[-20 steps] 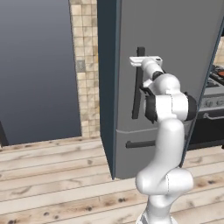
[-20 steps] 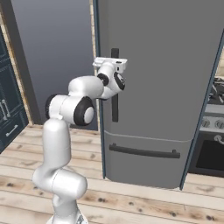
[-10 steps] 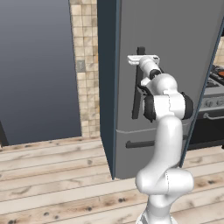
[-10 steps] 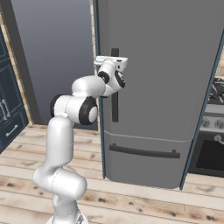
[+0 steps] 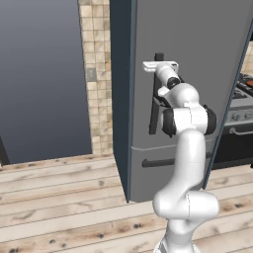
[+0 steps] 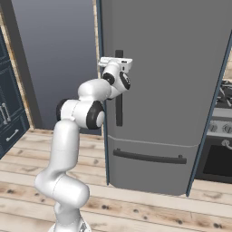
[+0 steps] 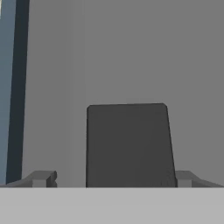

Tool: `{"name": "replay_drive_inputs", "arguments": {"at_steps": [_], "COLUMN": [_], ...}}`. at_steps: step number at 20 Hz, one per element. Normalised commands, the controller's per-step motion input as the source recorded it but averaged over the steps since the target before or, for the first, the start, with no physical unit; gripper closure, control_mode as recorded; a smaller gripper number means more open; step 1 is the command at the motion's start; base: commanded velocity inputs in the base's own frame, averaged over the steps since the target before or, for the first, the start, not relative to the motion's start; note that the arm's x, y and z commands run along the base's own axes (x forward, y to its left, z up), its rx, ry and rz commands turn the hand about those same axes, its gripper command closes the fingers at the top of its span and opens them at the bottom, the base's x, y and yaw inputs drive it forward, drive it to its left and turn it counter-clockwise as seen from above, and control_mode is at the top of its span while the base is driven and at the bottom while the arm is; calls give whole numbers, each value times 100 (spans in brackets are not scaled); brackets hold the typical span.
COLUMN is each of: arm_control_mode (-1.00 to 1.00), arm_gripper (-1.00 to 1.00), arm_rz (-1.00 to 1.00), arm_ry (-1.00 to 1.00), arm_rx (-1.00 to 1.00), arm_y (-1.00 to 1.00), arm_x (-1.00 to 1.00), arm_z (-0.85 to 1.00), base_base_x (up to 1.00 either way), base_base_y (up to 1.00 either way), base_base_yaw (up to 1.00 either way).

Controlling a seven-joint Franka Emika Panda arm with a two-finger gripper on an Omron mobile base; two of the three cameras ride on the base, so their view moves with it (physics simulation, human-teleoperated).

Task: Retrieve the fish from the fridge and place it on the saucepan with marinade on the stove.

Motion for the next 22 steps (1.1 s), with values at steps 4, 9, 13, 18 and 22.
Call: {"name": "replay_drive_inputs", "arguments": {"at_steps": [4,9,13,18,22], "arm_control_mode": [-100,-100,-100,-100,-100], "arm_gripper": [-100,-100,-100,-100,100], "arm_rz": [0,0,0,0,0], "arm_ry": [0,0,0,0,0], "arm_rx": [0,0,0,0,0], "arm_y": [1,0,0,0,-1], "arm_x": [16,0,0,0,0], "arm_z": [-2,0,0,0,0], "base_base_x": [0,0,0,0,0], "base_base_y": [0,0,0,0,0], "base_base_yaw": [0,0,0,0,0]}}
